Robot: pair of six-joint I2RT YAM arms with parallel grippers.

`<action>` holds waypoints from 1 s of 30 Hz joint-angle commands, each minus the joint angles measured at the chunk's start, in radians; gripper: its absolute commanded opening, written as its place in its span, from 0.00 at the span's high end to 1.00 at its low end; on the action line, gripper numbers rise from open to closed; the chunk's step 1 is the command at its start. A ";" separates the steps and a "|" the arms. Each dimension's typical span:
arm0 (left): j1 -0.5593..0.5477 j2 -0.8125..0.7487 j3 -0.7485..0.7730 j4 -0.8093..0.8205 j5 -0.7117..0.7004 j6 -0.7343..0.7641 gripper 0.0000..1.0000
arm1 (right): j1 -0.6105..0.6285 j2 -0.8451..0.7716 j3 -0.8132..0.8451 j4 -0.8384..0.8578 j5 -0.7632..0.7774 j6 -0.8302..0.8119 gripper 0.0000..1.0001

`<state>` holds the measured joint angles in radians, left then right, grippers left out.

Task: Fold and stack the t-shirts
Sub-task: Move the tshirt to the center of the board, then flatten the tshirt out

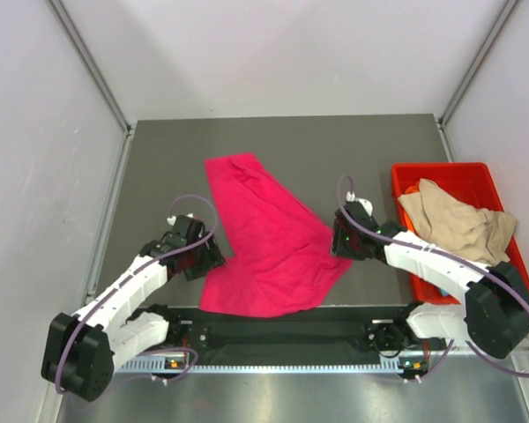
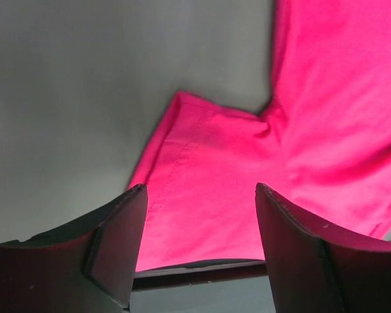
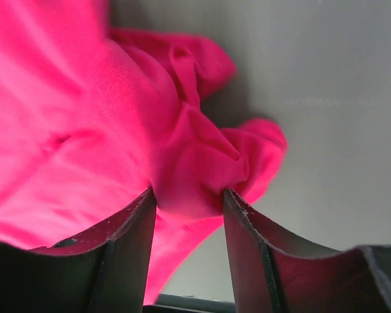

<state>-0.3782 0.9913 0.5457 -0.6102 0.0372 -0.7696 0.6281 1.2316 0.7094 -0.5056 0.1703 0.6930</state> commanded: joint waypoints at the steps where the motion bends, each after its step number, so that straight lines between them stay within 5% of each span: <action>1: -0.001 0.003 -0.032 0.099 0.016 -0.048 0.29 | 0.002 -0.018 -0.031 0.053 0.014 0.036 0.54; 6: -0.010 0.059 -0.050 0.150 0.023 -0.054 0.35 | 0.002 0.032 -0.100 0.230 0.005 0.033 0.54; 13: -0.013 0.093 -0.052 0.242 0.032 -0.079 0.69 | -0.044 0.242 0.021 0.363 0.104 -0.058 0.60; 15: -0.013 0.124 -0.038 0.280 0.047 -0.085 0.69 | -0.088 0.326 0.106 0.390 0.121 -0.107 0.61; 19: -0.014 0.214 0.034 0.290 0.055 -0.074 0.60 | -0.180 0.477 0.284 0.411 0.109 -0.200 0.61; 24: -0.011 0.299 0.161 0.262 0.009 -0.050 0.36 | -0.235 0.704 0.602 0.386 0.054 -0.353 0.61; 30: 0.059 0.444 0.342 0.285 0.015 -0.033 0.31 | -0.243 0.848 0.919 0.205 0.099 -0.410 0.59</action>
<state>-0.3660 1.3834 0.8059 -0.3862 0.0555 -0.8238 0.3840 2.0560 1.4887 -0.2043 0.2222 0.3355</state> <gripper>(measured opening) 0.688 0.412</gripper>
